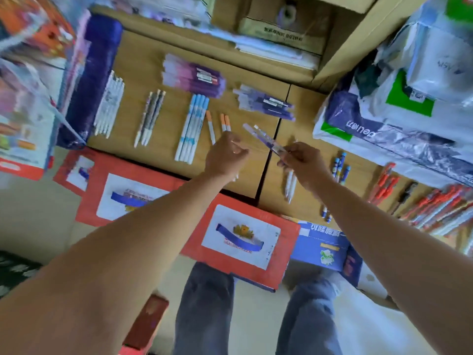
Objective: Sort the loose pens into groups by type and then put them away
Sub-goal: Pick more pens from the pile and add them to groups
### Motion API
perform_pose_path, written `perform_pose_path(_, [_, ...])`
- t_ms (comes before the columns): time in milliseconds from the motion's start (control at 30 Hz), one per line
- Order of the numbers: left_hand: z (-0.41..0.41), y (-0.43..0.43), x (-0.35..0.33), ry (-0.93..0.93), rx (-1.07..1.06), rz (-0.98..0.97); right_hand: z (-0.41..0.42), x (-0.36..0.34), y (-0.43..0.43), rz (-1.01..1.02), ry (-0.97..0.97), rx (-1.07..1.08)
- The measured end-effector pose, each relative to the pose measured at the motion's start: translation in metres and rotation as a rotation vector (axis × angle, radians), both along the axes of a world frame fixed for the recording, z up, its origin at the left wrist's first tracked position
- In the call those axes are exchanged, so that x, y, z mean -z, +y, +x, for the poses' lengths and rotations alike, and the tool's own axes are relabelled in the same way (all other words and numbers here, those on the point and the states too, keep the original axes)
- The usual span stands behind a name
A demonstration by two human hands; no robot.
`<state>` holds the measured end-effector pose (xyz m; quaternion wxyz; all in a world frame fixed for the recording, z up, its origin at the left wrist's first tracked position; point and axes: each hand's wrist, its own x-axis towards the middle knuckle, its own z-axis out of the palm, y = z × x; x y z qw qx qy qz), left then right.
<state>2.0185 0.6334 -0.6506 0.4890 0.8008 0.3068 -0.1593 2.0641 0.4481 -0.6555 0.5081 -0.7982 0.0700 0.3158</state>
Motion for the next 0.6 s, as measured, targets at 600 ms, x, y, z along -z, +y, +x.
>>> perform_pose_path(600, [0.094,0.068,0.046,-0.314,0.729,0.562,0.102,0.046,0.053,-0.392,-0.489,-0.160])
